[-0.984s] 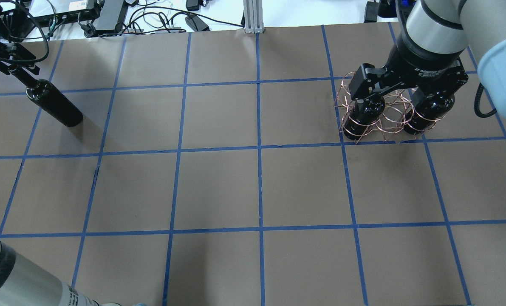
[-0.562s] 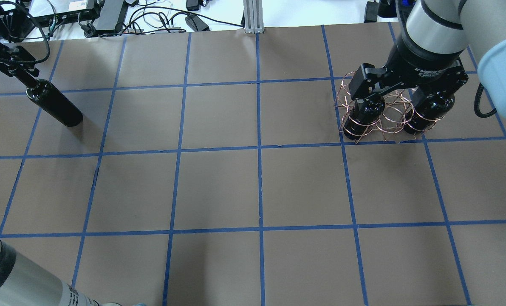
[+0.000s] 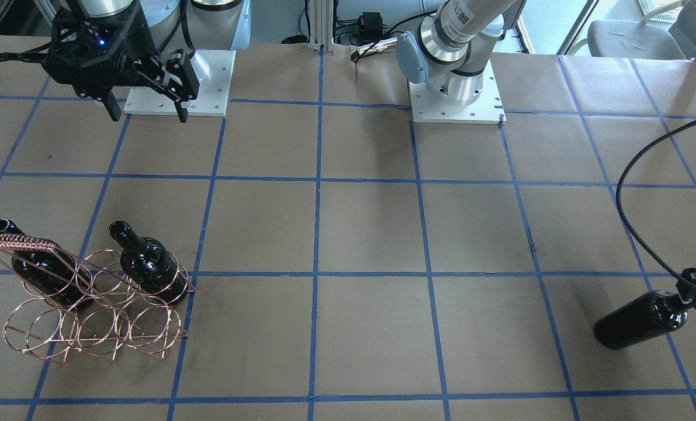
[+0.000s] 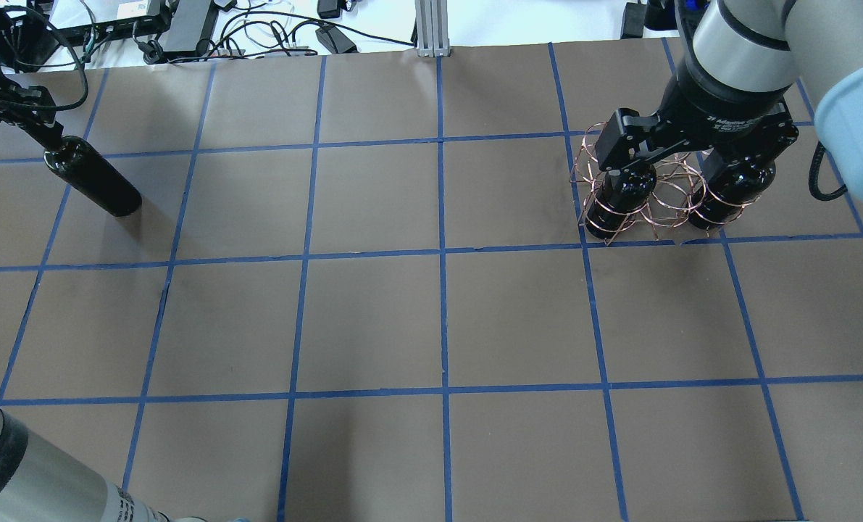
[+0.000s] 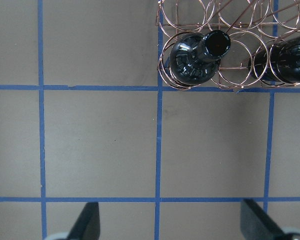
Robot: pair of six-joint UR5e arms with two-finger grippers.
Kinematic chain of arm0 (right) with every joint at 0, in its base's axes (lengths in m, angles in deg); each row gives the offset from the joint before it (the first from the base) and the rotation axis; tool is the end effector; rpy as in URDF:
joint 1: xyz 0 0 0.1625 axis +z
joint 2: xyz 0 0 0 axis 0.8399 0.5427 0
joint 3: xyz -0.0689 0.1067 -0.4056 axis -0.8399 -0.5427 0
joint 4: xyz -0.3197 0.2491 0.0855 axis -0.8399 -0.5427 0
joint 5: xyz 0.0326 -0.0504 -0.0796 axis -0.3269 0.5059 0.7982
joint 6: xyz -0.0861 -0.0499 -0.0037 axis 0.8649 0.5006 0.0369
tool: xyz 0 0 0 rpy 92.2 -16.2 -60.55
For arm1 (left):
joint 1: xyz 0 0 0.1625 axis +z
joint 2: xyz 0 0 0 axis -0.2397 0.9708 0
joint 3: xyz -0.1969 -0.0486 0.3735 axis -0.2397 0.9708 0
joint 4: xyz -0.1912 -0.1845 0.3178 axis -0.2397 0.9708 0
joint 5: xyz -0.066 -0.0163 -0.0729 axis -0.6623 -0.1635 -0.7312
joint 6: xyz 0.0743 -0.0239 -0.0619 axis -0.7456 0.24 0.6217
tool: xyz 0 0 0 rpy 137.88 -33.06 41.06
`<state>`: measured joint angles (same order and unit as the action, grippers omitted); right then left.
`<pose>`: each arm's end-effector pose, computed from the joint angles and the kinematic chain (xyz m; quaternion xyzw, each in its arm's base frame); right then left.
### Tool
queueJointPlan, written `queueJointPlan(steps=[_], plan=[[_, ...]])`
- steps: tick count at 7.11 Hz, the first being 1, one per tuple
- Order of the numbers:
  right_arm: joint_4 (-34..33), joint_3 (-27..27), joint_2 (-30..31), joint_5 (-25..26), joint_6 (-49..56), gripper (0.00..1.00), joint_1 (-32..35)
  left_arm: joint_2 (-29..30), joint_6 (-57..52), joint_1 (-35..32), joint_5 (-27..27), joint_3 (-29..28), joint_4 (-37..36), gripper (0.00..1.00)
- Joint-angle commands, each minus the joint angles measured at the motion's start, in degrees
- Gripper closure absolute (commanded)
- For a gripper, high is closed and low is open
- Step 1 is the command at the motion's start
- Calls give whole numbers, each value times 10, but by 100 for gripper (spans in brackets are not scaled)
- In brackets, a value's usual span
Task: Place wine into wine basket
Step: 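Lift the bottle with the left gripper and swing it upright toward the table center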
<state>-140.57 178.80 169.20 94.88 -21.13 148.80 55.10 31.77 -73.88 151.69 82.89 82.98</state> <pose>0.1439 -0.4452 0.5127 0.0110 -0.9993 0.0345 0.0113 0.2201 -0.6619 0.3719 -0.0313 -0.9975 0.0629 0.0021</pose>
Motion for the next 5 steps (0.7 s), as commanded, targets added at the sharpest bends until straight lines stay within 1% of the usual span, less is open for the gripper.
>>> queueJointPlan(steps=[1,3,4,5], plan=[[0,0,0,0,0,0,0,-5,-1,0,0,1,10,100],[0,0,0,0,0,0,0,-15,1,-4,1,-3,26,100],[0,0,0,0,0,0,0,-22,4,-17,1,-3,38,100],[0,0,0,0,0,0,0,-39,26,-46,8,0,51,100]])
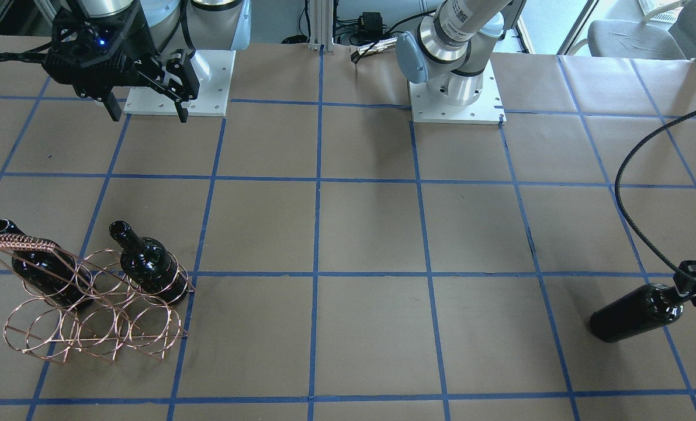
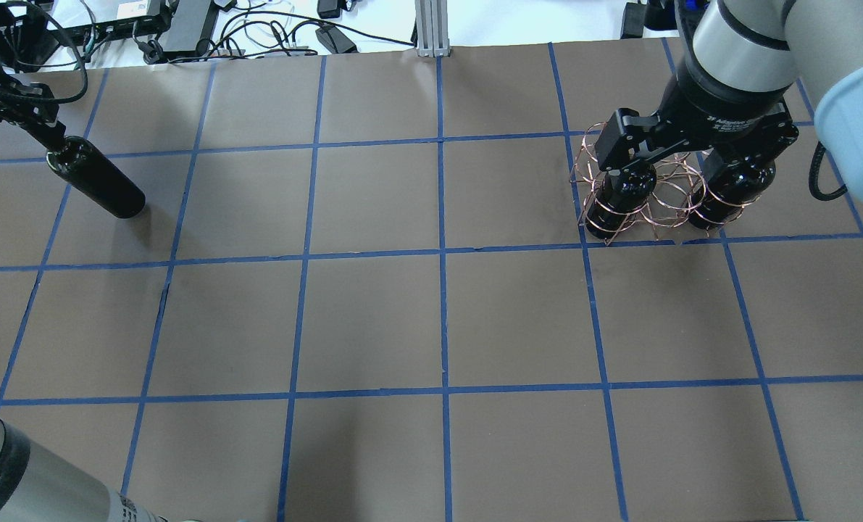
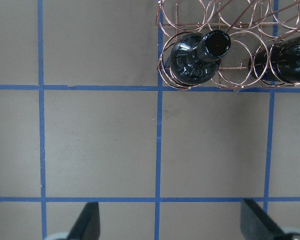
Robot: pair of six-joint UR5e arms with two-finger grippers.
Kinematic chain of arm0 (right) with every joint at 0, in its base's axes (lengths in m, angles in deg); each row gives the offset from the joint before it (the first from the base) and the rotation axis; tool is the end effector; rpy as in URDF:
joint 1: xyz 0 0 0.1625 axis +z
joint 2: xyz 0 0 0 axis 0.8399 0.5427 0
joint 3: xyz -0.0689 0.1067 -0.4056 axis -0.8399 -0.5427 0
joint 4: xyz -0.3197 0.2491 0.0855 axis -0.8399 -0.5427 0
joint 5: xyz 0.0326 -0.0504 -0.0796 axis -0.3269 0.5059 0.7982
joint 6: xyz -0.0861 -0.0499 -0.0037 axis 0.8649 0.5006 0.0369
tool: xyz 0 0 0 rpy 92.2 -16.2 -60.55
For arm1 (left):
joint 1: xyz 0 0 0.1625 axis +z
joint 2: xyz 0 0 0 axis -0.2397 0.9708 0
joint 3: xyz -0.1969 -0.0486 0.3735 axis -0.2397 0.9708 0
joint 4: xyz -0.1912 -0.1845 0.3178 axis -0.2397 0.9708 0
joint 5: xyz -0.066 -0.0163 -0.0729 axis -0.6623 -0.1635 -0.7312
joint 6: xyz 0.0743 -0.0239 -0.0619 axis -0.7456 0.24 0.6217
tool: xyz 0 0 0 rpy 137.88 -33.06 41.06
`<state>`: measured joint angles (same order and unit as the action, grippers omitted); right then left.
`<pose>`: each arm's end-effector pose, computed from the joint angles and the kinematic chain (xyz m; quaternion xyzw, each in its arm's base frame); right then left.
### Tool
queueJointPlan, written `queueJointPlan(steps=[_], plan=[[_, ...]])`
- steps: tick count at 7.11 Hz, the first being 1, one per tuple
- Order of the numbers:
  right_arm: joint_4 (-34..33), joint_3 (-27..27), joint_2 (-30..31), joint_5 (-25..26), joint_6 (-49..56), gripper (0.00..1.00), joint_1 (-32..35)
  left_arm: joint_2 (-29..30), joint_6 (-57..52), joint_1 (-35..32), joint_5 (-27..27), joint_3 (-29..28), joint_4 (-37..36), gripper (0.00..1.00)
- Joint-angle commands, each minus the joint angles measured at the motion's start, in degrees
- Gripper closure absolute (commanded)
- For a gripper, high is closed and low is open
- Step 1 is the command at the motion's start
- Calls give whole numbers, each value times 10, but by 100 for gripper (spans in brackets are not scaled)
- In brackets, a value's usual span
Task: Place wine into wine basket
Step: 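Lift the bottle with the left gripper and swing it upright toward the table center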
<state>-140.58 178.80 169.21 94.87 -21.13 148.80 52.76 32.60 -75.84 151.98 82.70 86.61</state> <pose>0.1439 -0.4452 0.5128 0.0110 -0.9993 0.0347 0.0112 0.1911 -0.6563 0.3942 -0.0408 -0.9977 0.0533 0.0063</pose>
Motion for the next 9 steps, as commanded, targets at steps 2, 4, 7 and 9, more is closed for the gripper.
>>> queueJointPlan(steps=[2,4,7,9], plan=[[0,0,0,0,0,0,0,-52,111,-102,14,26,24,100],[0,0,0,0,0,0,0,-95,160,-151,9,87,7,100],[1,0,0,1,0,0,-1,-150,282,-262,9,160,8,100],[0,0,0,1,0,0,0,-169,342,-332,5,192,8,100]])
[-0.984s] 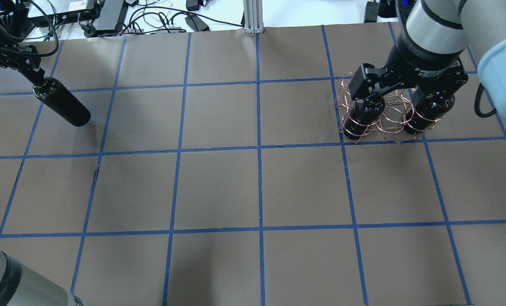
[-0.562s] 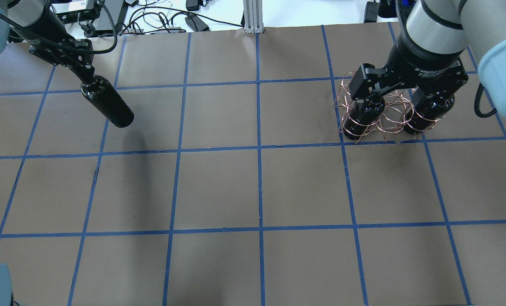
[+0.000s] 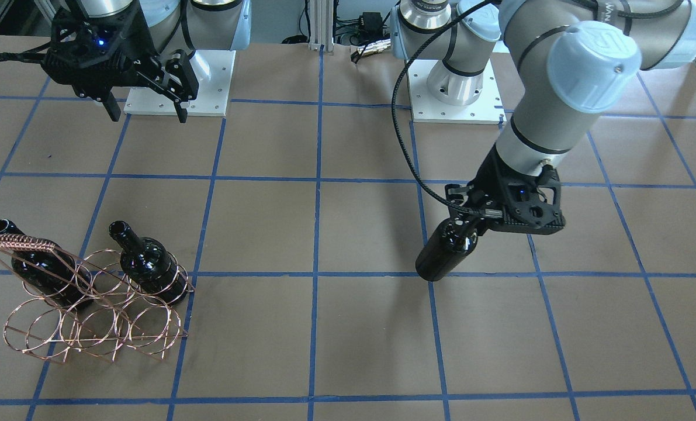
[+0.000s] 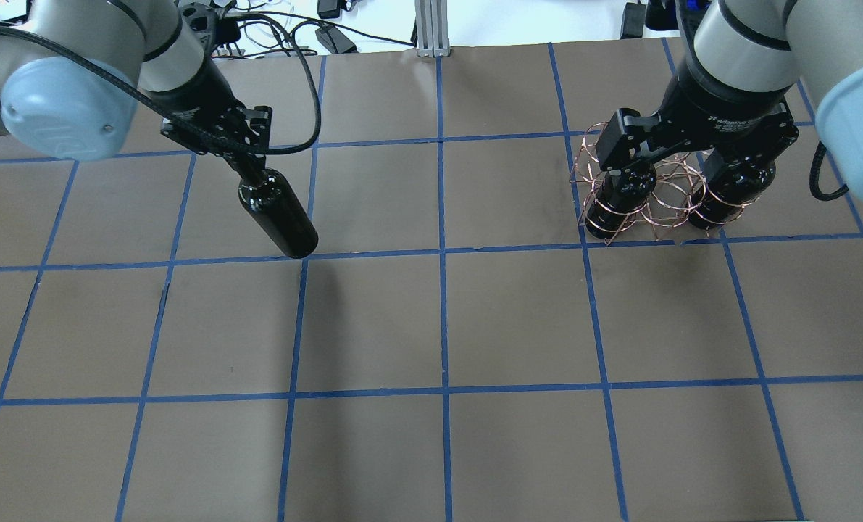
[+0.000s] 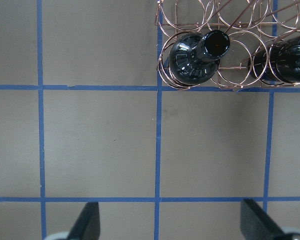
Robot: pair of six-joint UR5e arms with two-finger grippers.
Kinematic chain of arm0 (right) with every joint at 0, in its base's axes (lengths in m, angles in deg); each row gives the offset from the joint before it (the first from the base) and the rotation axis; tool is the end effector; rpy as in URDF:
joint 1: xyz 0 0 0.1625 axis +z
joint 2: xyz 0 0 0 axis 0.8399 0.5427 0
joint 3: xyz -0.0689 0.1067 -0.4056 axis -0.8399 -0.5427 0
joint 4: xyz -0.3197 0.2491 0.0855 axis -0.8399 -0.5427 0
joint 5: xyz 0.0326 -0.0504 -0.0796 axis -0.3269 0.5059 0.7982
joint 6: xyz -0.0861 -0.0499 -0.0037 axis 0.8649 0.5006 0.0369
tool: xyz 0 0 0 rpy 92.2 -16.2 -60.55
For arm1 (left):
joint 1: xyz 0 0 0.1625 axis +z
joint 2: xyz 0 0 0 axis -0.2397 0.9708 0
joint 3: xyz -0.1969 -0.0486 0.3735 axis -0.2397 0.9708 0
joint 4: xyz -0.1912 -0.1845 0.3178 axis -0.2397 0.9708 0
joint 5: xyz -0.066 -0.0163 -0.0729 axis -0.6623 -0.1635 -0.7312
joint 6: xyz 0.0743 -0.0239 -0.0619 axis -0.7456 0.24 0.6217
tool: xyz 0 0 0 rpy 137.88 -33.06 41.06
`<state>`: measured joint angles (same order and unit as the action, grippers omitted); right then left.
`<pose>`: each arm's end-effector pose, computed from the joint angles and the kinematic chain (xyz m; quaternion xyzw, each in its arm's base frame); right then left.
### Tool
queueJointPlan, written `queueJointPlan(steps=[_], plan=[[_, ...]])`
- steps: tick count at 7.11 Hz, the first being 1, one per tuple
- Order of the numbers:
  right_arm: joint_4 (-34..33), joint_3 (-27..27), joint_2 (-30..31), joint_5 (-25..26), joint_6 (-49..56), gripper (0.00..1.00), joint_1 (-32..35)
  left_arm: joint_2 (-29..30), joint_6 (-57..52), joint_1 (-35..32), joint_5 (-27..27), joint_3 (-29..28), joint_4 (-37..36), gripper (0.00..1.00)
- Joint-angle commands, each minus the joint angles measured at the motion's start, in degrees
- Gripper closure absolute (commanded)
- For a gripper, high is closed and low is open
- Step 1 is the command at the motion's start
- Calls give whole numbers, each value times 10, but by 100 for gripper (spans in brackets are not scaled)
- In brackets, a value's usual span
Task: Place wine into wine basket
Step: 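Lift the bottle with the left gripper and swing it upright toward the table center, then lower the bottle upright onto the table center with the left gripper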
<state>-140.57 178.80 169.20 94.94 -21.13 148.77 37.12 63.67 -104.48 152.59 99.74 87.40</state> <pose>0.1435 -0.4453 0.5127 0.0108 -0.9993 0.0345 0.0119 -0.1445 -0.5515 0.4134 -0.0189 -0.9992 0.0240 0.0269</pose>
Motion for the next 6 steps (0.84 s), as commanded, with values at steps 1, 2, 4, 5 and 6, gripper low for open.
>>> queueJointPlan(steps=[1,2,4,5,6], plan=[[0,0,0,1,0,0,-1,-16,53,-79,-2,31,-2,100],[0,0,0,1,0,0,-1,-16,73,-96,-1,34,1,100],[0,0,0,1,0,0,-1,-17,75,-116,1,56,-3,100],[0,0,0,1,0,0,-1,-18,75,-119,0,65,-4,100],[1,0,0,1,0,0,-1,-19,75,-119,2,72,-4,100]])
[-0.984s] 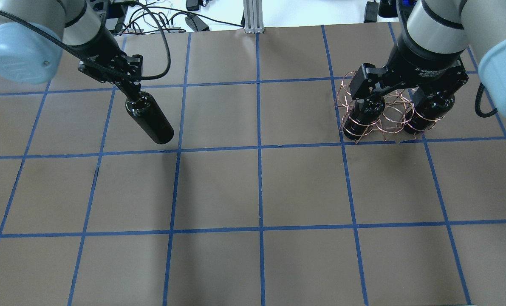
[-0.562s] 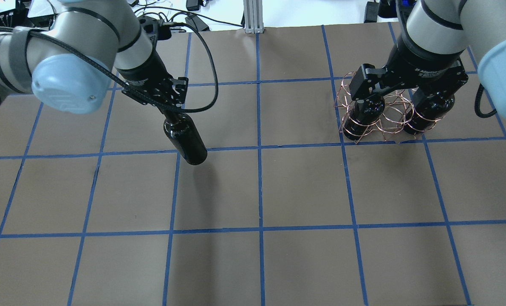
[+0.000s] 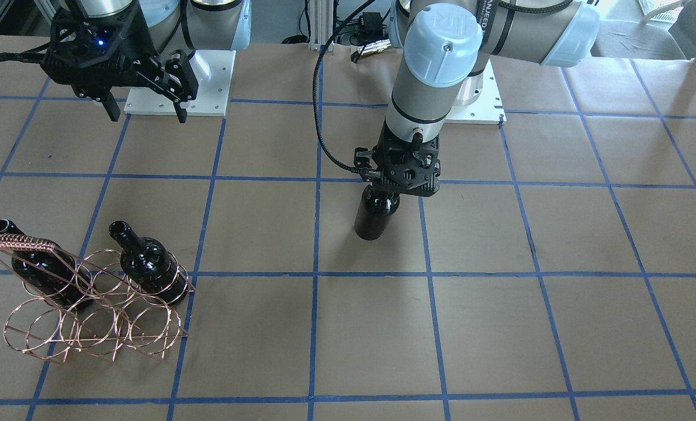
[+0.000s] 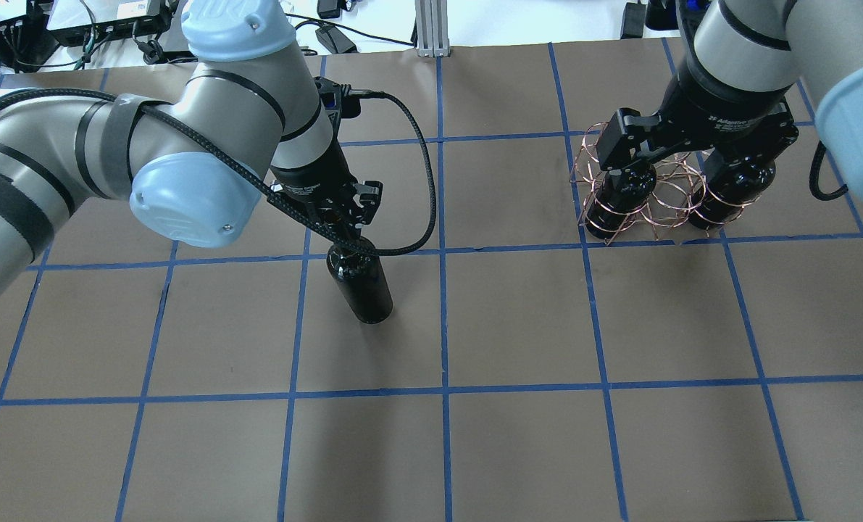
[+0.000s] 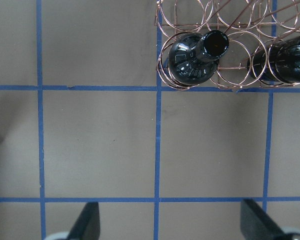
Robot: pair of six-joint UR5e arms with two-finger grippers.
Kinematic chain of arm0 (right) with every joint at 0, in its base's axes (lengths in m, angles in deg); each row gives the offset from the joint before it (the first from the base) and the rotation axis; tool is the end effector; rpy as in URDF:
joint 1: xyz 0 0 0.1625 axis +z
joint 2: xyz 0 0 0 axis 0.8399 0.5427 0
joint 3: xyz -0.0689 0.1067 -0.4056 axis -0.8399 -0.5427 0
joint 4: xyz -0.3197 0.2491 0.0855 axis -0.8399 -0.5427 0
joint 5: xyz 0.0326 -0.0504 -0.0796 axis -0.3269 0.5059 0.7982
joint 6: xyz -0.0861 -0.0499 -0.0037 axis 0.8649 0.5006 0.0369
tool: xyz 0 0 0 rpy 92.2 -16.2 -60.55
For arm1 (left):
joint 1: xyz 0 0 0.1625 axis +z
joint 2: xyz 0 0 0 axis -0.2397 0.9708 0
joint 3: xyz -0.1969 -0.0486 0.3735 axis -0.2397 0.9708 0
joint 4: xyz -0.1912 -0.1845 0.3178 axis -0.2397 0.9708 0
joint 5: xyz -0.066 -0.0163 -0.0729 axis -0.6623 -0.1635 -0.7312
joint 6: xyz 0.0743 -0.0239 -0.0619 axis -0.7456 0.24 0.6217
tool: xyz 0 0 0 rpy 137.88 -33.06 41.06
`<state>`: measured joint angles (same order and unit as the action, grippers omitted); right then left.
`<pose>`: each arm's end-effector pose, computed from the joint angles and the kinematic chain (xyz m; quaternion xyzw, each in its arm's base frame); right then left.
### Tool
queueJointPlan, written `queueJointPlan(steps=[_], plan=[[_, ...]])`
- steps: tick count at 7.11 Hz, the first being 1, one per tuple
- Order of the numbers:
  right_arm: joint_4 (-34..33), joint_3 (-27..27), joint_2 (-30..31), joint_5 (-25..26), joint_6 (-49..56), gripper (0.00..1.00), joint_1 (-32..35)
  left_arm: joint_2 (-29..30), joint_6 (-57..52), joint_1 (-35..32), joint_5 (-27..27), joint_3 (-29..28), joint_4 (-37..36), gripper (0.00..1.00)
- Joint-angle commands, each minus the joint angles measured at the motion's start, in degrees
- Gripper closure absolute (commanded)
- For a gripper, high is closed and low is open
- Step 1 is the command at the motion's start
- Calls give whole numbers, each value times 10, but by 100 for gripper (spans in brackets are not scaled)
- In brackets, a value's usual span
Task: Place wine into wine basket
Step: 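Lower the bottle upright onto the table center with the left gripper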
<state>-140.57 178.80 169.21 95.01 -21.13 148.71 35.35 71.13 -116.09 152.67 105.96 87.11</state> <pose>0.1430 -0.4454 0.5128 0.0102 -0.9993 0.0346 0.0125 -0.2467 -0.4846 0.3782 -0.0541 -0.9981 -0.0165 0.0241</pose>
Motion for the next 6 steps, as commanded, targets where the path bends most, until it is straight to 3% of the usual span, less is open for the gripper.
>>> queueJointPlan(steps=[1,2,3,4,5,6], plan=[[0,0,0,0,0,0,0,-2,-2,-3,3,11,-1,100],[1,0,0,0,0,0,0,-1,-2,-3,5,11,0,100],[0,0,0,0,0,0,0,0,-3,-2,5,10,-1,87],[1,0,0,0,0,0,0,0,2,-1,5,9,-2,14],[2,0,0,0,0,0,0,-2,-4,2,5,0,-6,0],[2,0,1,1,0,0,1,-7,-1,3,5,-6,-2,0]])
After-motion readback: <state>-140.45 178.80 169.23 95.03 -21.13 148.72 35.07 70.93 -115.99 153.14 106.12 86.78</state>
